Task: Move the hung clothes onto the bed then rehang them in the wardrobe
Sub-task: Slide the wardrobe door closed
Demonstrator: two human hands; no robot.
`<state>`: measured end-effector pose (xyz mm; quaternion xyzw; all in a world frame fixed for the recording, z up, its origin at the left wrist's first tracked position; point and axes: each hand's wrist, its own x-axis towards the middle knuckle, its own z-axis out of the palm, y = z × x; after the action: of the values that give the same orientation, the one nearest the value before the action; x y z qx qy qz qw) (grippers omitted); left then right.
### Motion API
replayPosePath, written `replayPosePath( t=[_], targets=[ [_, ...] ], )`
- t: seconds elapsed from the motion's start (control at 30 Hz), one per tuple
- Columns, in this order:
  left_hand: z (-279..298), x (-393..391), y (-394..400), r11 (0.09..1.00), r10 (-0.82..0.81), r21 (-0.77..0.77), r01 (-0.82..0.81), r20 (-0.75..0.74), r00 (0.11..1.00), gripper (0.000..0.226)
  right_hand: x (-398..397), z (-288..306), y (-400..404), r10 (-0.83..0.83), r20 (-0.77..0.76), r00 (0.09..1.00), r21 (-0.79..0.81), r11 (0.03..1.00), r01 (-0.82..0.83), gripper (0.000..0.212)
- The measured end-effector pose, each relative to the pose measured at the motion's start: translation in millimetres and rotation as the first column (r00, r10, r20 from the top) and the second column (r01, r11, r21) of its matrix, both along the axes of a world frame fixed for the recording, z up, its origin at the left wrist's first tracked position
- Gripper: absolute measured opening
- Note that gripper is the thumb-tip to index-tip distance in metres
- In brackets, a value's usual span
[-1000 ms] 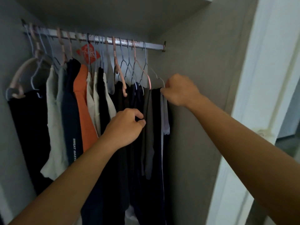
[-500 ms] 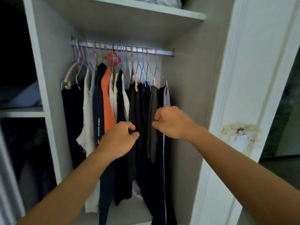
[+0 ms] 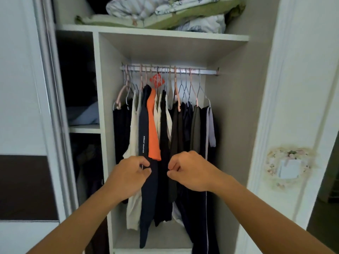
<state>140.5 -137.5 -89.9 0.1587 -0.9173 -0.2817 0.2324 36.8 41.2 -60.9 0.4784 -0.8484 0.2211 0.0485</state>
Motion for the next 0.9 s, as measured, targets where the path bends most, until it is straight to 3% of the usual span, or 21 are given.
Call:
replayPosePath(
  t=[0.23,0.4,0.47,0.57,0.63,0.73,0.9],
  targets=[
    [-9,28,-59,0.988,0.081,0.14,-0.067,-0.091,0.993,0.026,22,5,-63,0.091,-0.172,0.981,0.036,0.996,-0.086,0.018],
    [-23,47,-108,0.976,0.215,0.066,-0.206,-0.21,0.954,0.048,37,15,-140,0.263,-0.379,0.887,0.19,0.961,-0.203,0.035],
    [-29,54,-128,0.96,0.271,0.135,-0.244,-0.256,0.928,0.057,41,19,-177,0.359,-0.513,0.78,0.289,0.928,-0.236,0.044],
    [-34,63,-162,0.917,0.371,0.27,-0.292,-0.317,0.873,0.062,50,30,-231,0.455,-0.736,0.501,0.399,0.89,-0.222,0.053],
    [-40,65,-187,0.88,0.444,0.341,-0.329,-0.349,0.825,0.062,58,38,-264,0.494,-0.794,0.354,0.451,0.869,-0.202,0.054],
    [-51,64,-217,0.838,0.528,0.374,-0.398,-0.37,0.764,0.068,64,45,-308,0.506,-0.832,0.229,0.478,0.862,-0.168,0.061],
    [-70,54,-240,0.756,0.623,0.481,-0.444,-0.32,0.714,0.085,71,35,-368,0.525,-0.846,0.095,0.517,0.85,-0.098,0.062]
  ],
)
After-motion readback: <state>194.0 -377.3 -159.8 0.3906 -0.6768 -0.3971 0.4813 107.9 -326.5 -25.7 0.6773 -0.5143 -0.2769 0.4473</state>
